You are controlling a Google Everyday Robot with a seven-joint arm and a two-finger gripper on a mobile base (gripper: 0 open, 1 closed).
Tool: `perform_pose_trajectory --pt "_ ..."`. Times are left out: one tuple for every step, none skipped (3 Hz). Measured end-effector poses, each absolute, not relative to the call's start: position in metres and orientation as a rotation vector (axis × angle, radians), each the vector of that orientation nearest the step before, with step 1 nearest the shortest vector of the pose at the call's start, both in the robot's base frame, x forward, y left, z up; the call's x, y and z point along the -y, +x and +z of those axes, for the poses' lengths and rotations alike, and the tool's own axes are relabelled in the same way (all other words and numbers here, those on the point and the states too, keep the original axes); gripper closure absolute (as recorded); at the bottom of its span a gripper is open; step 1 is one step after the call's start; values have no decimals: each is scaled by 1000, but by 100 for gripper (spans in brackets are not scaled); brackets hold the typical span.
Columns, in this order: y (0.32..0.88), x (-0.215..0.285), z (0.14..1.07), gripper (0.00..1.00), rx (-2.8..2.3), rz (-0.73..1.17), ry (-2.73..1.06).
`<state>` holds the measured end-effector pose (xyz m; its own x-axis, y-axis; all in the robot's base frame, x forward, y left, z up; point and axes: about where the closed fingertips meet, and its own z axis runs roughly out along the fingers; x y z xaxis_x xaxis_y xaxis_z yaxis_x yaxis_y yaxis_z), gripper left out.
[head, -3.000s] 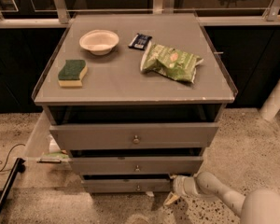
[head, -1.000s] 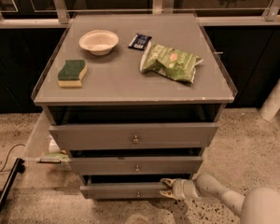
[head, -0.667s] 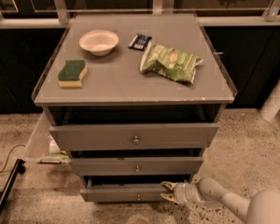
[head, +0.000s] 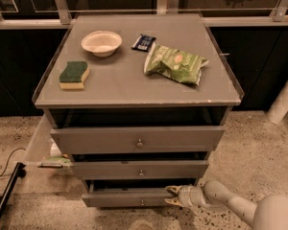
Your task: Open bottom drawer
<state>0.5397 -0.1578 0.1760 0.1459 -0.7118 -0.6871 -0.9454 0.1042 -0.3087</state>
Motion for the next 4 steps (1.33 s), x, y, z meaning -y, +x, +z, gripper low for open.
perform_pose_trajectory --pt "540 158 176 58 -1619 387 -1661" --pt "541 156 172 34 -1630 385 -1667" --pt "534 157 156 11 -1680 433 -1657" --pt "534 157 160 0 -1680 433 -1657"
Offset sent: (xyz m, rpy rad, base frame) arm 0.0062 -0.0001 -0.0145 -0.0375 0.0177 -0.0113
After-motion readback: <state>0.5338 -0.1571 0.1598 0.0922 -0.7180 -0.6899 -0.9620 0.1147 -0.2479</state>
